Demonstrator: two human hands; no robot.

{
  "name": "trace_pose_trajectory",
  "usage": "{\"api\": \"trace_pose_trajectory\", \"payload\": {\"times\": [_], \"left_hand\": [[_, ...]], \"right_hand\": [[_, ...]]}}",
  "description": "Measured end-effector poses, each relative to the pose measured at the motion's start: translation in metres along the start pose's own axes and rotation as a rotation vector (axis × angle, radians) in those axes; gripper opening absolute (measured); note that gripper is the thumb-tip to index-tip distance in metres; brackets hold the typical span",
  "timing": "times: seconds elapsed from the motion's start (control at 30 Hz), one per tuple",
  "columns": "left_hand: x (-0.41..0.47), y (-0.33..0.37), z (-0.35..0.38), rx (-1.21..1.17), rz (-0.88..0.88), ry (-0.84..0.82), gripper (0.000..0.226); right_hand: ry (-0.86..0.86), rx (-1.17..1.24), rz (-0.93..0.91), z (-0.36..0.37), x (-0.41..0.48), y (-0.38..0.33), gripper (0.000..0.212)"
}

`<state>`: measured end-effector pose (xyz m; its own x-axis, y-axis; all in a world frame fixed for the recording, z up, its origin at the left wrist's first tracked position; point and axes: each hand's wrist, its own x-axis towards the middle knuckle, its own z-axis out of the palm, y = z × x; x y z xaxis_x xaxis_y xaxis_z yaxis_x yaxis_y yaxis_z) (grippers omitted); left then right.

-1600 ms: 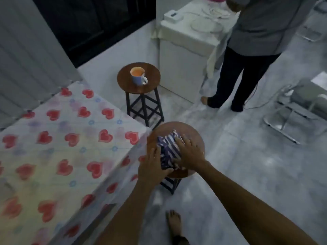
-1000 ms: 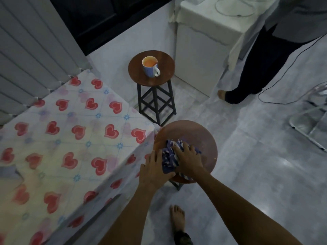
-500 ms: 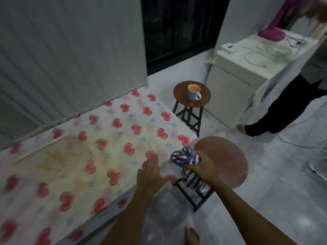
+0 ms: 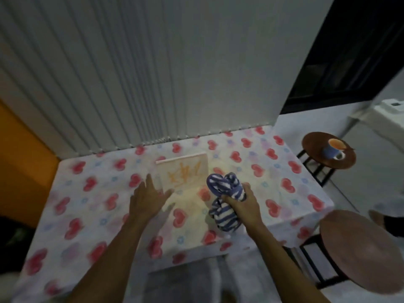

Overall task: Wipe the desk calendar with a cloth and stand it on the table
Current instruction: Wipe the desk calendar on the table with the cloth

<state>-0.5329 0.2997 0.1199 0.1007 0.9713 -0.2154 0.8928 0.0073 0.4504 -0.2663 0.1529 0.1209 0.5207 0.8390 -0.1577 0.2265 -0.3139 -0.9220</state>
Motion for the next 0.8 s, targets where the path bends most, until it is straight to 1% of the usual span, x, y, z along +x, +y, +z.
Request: {"api": "trace_pose_trajectory", "payload": {"times": [0.07,0.13,0.23,0.3,0.37,0.47,0.53,0.63,0.67,0.7,0.73,0.77,0.8], "left_hand": [[0.015,-0.016,-0.005,-0.021,-0.034,-0.010,0.105],[0.031,-0.026,-0.004,-0.048,-0.056,-0.026,0.102],[0.057,-0.029,0.005,-0.153,-0.057,-0.041,0.099],[0.074,-0.025,0.011,-0.296,-0.054,-0.065,0.090],[0.088,-0.020,0.016,-0.433,-0.068,-0.103,0.080],[0.103,-0.014,0.021,-0.492,-0.072,-0.143,0.067],[0.110,-0.013,0.025,-0.525,-0.042,-0.141,0.059],[0.116,-0.012,0.024,-0.576,0.032,-0.140,0.044],[0.117,-0.013,0.023,-0.591,0.051,-0.142,0.040],[0.119,-0.014,0.022,-0.603,0.064,-0.140,0.039],[0.121,-0.015,0.022,-0.608,0.076,-0.134,0.040],[0.124,-0.016,0.021,-0.614,0.092,-0.127,0.039],[0.126,-0.017,0.020,-0.621,0.113,-0.124,0.037]], "right_hand": [[-0.021,-0.009,-0.004,0.016,0.007,-0.004,0.029],[-0.044,-0.016,0.030,0.027,0.017,-0.004,0.032],[-0.050,-0.029,0.061,0.038,0.037,0.002,0.036],[-0.044,-0.016,0.067,0.041,0.052,0.009,0.034],[-0.051,-0.022,0.075,0.041,0.068,0.012,0.036],[-0.039,-0.006,0.108,0.041,0.088,0.017,0.043],[-0.033,-0.008,0.120,0.038,0.095,0.020,0.041],[-0.110,0.016,0.148,0.030,0.101,0.017,0.036],[-0.089,-0.071,0.132,0.029,0.096,0.028,0.035],[-0.063,-0.075,0.201,0.023,0.104,0.013,0.039],[0.173,-0.389,0.124,0.021,0.111,0.017,0.049],[0.413,-0.420,-0.063,0.027,0.114,0.013,0.050],[0.216,-0.230,0.051,0.031,0.109,0.003,0.038]]}}
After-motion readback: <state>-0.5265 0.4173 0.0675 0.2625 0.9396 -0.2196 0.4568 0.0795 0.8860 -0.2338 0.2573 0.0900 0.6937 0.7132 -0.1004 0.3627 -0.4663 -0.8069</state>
